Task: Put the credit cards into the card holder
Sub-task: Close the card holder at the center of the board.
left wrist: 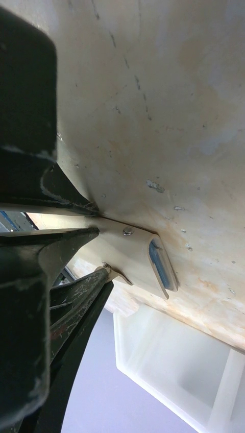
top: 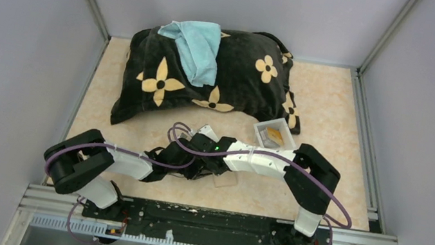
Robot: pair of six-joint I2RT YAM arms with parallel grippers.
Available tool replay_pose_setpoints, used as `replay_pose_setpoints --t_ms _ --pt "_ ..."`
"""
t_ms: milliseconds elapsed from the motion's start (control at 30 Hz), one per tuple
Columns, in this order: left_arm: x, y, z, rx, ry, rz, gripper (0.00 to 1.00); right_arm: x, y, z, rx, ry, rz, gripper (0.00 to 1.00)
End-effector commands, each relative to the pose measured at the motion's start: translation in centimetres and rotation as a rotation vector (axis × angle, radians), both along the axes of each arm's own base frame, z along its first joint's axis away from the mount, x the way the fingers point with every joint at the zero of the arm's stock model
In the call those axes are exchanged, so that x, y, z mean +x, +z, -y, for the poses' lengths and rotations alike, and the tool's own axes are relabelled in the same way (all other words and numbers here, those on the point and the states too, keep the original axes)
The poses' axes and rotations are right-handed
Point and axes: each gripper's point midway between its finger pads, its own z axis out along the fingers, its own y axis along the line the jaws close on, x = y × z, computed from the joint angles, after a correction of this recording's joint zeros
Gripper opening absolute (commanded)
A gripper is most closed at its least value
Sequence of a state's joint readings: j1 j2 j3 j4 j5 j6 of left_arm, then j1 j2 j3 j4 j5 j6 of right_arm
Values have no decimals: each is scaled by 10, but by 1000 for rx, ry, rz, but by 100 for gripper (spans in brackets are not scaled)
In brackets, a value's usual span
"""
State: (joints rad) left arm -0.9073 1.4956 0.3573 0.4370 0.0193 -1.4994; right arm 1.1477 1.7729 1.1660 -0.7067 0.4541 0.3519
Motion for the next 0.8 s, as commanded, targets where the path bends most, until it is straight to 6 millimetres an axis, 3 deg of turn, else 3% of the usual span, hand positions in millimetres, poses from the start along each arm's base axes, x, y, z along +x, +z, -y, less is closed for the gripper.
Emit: replay_pose_setpoints --t_ms 0,233,533,767 --pt "-20 -34 -25 160 -38 -73 22 0 -2 -2 -9 -10 14 0" --pt "-20 -35 -23 161 -48 -76 23 2 8 10 -18 -25 51 0" --pt "-19 -35 -22 158 -48 -74 22 -4 -2 25 -45 -44 42 0" --pt "-19 -35 -20 156 -53 -75 22 -6 -5 23 -32 -48 30 0"
